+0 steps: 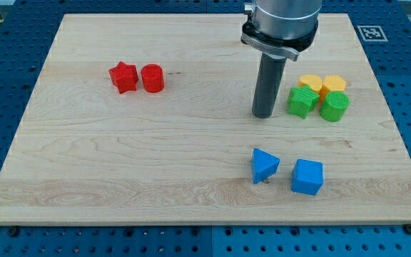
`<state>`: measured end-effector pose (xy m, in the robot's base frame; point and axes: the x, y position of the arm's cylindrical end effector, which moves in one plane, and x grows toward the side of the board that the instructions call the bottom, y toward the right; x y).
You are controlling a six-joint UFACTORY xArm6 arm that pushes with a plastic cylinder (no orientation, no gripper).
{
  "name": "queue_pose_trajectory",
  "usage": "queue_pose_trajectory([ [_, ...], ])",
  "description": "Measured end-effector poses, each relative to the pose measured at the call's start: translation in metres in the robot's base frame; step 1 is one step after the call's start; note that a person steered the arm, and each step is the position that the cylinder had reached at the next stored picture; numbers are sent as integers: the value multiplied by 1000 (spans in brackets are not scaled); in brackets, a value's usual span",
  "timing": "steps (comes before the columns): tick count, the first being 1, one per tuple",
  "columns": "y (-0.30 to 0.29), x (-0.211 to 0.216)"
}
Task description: Place your arm at the right center of the board
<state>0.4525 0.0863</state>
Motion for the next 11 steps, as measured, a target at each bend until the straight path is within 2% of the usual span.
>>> queue_pose_trajectory([
  [2,0,11],
  [3,10,45],
  [4,79,73],
  [5,143,80],
  [6,174,61],
  [7,180,41],
  [10,196,20],
  [11,195,-8],
])
